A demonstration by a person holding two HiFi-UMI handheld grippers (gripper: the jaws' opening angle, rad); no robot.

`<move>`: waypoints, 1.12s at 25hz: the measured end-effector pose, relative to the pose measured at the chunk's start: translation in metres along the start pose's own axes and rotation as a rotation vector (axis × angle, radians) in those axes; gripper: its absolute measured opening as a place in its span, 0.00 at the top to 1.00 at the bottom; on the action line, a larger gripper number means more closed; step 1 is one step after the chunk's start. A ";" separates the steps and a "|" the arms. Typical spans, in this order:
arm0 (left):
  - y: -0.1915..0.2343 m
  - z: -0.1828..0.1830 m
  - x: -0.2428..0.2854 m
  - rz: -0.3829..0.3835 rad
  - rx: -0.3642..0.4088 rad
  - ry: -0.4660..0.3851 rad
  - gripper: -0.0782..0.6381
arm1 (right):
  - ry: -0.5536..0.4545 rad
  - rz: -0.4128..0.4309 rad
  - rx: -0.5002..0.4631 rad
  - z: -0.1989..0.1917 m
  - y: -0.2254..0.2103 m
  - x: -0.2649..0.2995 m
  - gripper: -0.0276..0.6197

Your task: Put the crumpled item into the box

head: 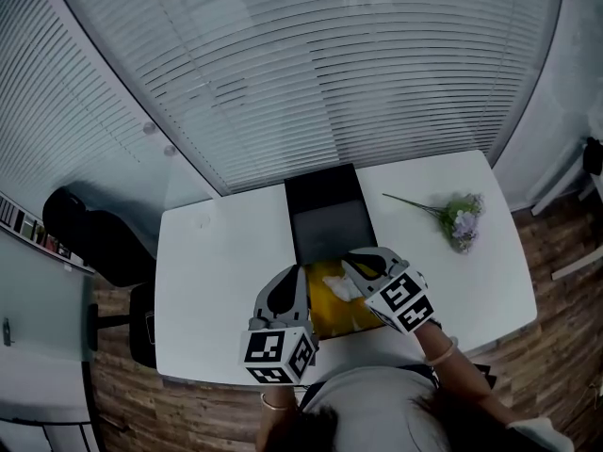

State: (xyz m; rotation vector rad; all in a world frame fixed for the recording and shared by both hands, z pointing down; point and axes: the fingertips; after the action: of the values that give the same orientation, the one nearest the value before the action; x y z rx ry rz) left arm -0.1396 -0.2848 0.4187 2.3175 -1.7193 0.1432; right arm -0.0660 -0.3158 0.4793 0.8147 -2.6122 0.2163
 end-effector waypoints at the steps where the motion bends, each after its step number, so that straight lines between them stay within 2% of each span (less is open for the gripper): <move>1: -0.001 0.001 0.000 -0.003 0.001 -0.001 0.87 | -0.009 -0.008 0.004 0.002 -0.002 -0.003 0.88; 18: -0.005 0.008 -0.001 -0.015 0.009 -0.027 0.87 | -0.128 -0.114 0.082 0.032 -0.015 -0.041 0.92; 28: -0.008 0.013 -0.003 -0.025 0.013 -0.037 0.87 | -0.175 -0.185 0.065 0.045 -0.019 -0.060 0.92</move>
State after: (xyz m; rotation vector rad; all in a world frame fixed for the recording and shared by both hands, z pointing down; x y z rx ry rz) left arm -0.1340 -0.2828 0.4042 2.3640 -1.7115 0.1072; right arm -0.0248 -0.3121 0.4140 1.1387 -2.6804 0.1860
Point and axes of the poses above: the fingertips, and each gripper's own axes: x forward along the fingers, y to its left, z out of its top, and after that the axes turned 1 degree about x, right-handed
